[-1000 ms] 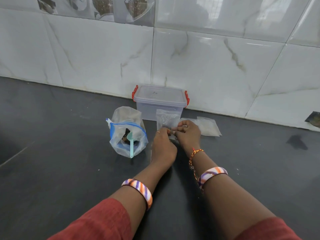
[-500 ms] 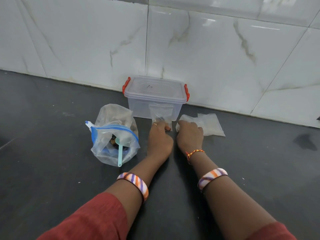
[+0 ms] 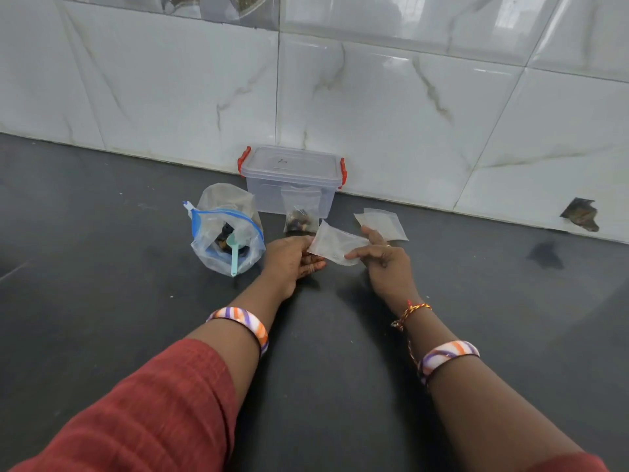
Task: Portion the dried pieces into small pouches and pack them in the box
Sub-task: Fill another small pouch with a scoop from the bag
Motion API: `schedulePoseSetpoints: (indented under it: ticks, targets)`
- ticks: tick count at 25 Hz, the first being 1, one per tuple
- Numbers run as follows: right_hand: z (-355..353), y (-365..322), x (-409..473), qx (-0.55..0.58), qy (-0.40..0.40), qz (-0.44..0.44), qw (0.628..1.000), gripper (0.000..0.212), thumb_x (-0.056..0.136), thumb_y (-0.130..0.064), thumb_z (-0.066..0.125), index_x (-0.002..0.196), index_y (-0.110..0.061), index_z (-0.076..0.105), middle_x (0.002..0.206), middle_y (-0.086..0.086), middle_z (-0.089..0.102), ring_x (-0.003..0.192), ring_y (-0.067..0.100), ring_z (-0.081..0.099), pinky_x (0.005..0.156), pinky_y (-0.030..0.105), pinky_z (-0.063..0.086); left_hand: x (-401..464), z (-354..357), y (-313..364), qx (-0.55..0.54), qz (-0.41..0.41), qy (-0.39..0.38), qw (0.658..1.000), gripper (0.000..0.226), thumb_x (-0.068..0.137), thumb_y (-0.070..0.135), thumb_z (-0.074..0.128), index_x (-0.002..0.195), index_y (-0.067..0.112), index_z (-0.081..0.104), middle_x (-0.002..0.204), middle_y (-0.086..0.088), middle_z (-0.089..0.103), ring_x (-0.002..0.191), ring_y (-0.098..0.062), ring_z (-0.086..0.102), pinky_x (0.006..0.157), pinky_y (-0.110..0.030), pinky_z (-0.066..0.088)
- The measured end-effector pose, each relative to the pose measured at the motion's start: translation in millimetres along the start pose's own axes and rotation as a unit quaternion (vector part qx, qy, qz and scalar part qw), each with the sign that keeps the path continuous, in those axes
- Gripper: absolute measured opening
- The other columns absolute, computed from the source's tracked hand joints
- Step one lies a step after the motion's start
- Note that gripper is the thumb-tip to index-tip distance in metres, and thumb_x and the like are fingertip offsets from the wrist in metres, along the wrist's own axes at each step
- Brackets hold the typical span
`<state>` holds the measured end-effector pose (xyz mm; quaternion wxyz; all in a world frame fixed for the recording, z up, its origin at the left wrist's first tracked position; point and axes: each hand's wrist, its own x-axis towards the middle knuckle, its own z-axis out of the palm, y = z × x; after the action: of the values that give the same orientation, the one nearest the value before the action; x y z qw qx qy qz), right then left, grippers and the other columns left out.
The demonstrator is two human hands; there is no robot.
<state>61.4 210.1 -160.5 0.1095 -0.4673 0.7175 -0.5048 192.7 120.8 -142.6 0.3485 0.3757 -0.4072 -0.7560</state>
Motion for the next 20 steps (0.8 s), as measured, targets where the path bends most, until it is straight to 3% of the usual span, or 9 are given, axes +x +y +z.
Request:
schedulePoseSetpoints:
  ticks: [2, 5, 8, 11, 13, 14, 16, 18, 20]
  targets:
    - [-7, 2, -11, 0.004, -0.02, 0.013, 1.0, 0.033, 0.086, 0.015, 0.048, 0.094, -0.006, 0.072, 0.143, 0.012, 0.045, 0.14, 0.02, 0.031, 0.109, 0.012, 0.017, -17, -4, -5, 0.05, 0.011, -0.034, 0.998, 0.012, 0.091, 0.004, 0.054, 0.083, 0.005, 0.064, 0.067, -0.007, 0.068, 0.051, -0.01, 0.065, 0.053, -0.021, 0.057]
    - [-12, 0, -28, -0.005, -0.027, 0.021, 0.999, 0.035, 0.084, 0.018, 0.044, 0.092, 0.001, 0.073, 0.141, 0.012, 0.047, 0.141, 0.019, 0.03, 0.106, 0.008, 0.015, -41, -9, -11, 0.091, 0.011, -0.079, 0.993, 0.009, 0.088, 0.007, 0.06, 0.082, 0.004, 0.065, 0.06, -0.003, 0.068, 0.051, -0.01, 0.064, 0.054, -0.02, 0.056]
    - [-11, -7, -42, 0.013, -0.024, 0.032, 0.999, 0.04, 0.081, 0.022, 0.04, 0.093, 0.003, 0.073, 0.139, 0.014, 0.049, 0.139, 0.019, 0.032, 0.109, 0.012, 0.015, -59, -12, -15, 0.128, 0.011, -0.062, 0.99, 0.007, 0.086, 0.005, 0.062, 0.08, 0.002, 0.064, 0.069, -0.011, 0.064, 0.055, -0.016, 0.062, 0.054, -0.023, 0.056]
    - [-5, -16, -57, 0.012, 0.116, 0.049, 0.992, 0.048, 0.075, 0.022, 0.037, 0.095, -0.003, 0.074, 0.135, 0.015, 0.054, 0.136, 0.021, 0.038, 0.114, 0.025, 0.025, -74, -13, -19, 0.109, 0.02, -0.008, 0.994, 0.014, 0.085, -0.003, 0.058, 0.072, 0.002, 0.061, 0.069, -0.013, 0.06, 0.051, -0.016, 0.062, 0.049, -0.022, 0.056]
    - [4, -28, -71, 0.003, 0.222, 0.022, 0.975, 0.04, 0.077, 0.015, 0.045, 0.096, -0.006, 0.072, 0.123, 0.012, 0.063, 0.123, 0.024, 0.052, 0.102, 0.026, 0.04, -81, -13, -22, 0.072, 0.031, 0.005, 0.997, 0.016, 0.085, -0.004, 0.059, 0.071, 0.002, 0.059, 0.069, -0.013, 0.06, 0.043, -0.011, 0.061, 0.047, -0.022, 0.056]
    - [10, -33, -78, 0.023, 0.212, -0.001, 0.977, 0.032, 0.078, 0.01, 0.051, 0.096, -0.007, 0.072, 0.112, 0.011, 0.067, 0.107, 0.022, 0.06, 0.09, 0.022, 0.047, -84, -13, -24, 0.064, 0.04, 0.002, 0.997, 0.016, 0.086, -0.004, 0.059, 0.072, 0.003, 0.059, 0.069, -0.012, 0.06, 0.044, -0.01, 0.062, 0.048, -0.021, 0.057]
    - [23, -42, -88, 0.058, 0.107, -0.018, 0.992, 0.018, 0.079, -0.001, 0.064, 0.094, -0.007, 0.073, 0.091, 0.006, 0.069, 0.082, 0.016, 0.064, 0.072, 0.014, 0.049, -88, -15, -27, 0.072, 0.063, -0.006, 0.995, 0.017, 0.087, -0.004, 0.058, 0.072, 0.004, 0.06, 0.072, -0.011, 0.061, 0.052, -0.01, 0.064, 0.051, -0.018, 0.056]
    - [29, -44, -90, 0.05, 0.038, -0.01, 0.998, 0.014, 0.078, -0.008, 0.069, 0.09, -0.008, 0.074, 0.081, 0.003, 0.069, 0.072, 0.012, 0.065, 0.066, 0.015, 0.051, -87, -18, -31, 0.088, 0.081, -0.007, 0.993, 0.018, 0.089, -0.005, 0.054, 0.075, 0.001, 0.062, 0.074, -0.01, 0.062, 0.062, -0.013, 0.064, 0.054, -0.015, 0.056]
    - [27, -42, -89, 0.06, 0.042, 0.005, 0.997, 0.012, 0.078, -0.006, 0.069, 0.088, -0.005, 0.075, 0.08, 0.007, 0.071, 0.064, 0.006, 0.062, 0.062, 0.008, 0.049, -87, -21, -33, 0.116, 0.099, -0.018, 0.988, 0.013, 0.09, -0.005, 0.052, 0.088, -0.007, 0.065, 0.077, -0.012, 0.062, 0.07, -0.017, 0.062, 0.06, -0.017, 0.058]
